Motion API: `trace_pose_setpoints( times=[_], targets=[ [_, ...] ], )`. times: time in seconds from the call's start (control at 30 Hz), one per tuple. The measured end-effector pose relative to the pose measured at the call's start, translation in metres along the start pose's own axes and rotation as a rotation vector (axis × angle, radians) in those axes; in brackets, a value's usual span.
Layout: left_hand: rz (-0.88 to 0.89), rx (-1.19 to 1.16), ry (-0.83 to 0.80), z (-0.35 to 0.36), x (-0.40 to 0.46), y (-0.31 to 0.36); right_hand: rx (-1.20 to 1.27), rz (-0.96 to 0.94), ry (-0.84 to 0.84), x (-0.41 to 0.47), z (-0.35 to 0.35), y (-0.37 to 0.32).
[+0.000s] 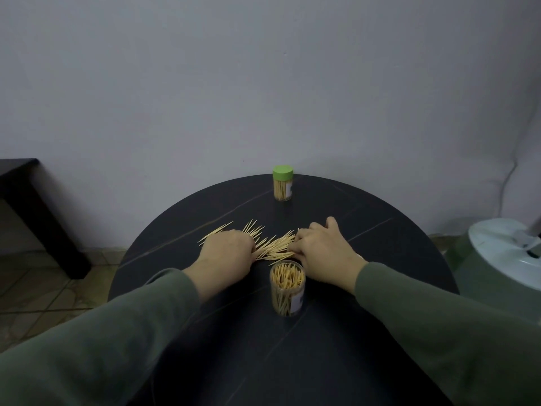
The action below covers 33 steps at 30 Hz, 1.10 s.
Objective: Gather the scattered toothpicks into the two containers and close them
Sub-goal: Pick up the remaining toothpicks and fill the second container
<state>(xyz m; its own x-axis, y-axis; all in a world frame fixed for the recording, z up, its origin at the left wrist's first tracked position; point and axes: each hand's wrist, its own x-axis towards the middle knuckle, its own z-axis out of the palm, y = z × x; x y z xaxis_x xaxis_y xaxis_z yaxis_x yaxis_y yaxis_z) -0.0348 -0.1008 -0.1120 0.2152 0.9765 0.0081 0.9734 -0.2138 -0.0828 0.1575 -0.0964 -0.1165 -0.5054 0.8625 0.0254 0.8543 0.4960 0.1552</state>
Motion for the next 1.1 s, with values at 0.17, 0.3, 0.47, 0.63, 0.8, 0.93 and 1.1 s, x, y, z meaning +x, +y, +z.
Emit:
trace_pose_setpoints(
  times=[0.17,0.3,0.47,0.63,0.8,0.93,1.1],
  targets=[
    [-0.004,0.051,0.003,0.000,-0.001,0.004,-0.042,0.006,-0.002,0.000,-0.003,-0.008],
    [0.001,0.078,0.025,0.000,-0.003,0.004,-0.075,-0.004,-0.007,0.000,-0.008,-0.009],
    [-0.004,0.090,0.037,0.000,-0.005,-0.001,-0.068,-0.007,0.006,-0.001,-0.008,-0.008],
    [-0.022,0.089,0.040,-0.003,-0.007,-0.006,-0.076,-0.016,0.034,-0.003,-0.007,-0.005],
    [-0.024,0.067,0.083,-0.011,-0.010,-0.011,-0.042,-0.014,0.063,-0.005,-0.009,-0.001],
    [-0.034,0.054,0.060,-0.013,-0.012,-0.013,-0.013,-0.005,0.071,-0.008,-0.010,0.001],
    [-0.042,0.031,0.093,-0.011,-0.014,-0.012,0.053,0.015,0.073,-0.012,-0.012,0.000]
  ],
)
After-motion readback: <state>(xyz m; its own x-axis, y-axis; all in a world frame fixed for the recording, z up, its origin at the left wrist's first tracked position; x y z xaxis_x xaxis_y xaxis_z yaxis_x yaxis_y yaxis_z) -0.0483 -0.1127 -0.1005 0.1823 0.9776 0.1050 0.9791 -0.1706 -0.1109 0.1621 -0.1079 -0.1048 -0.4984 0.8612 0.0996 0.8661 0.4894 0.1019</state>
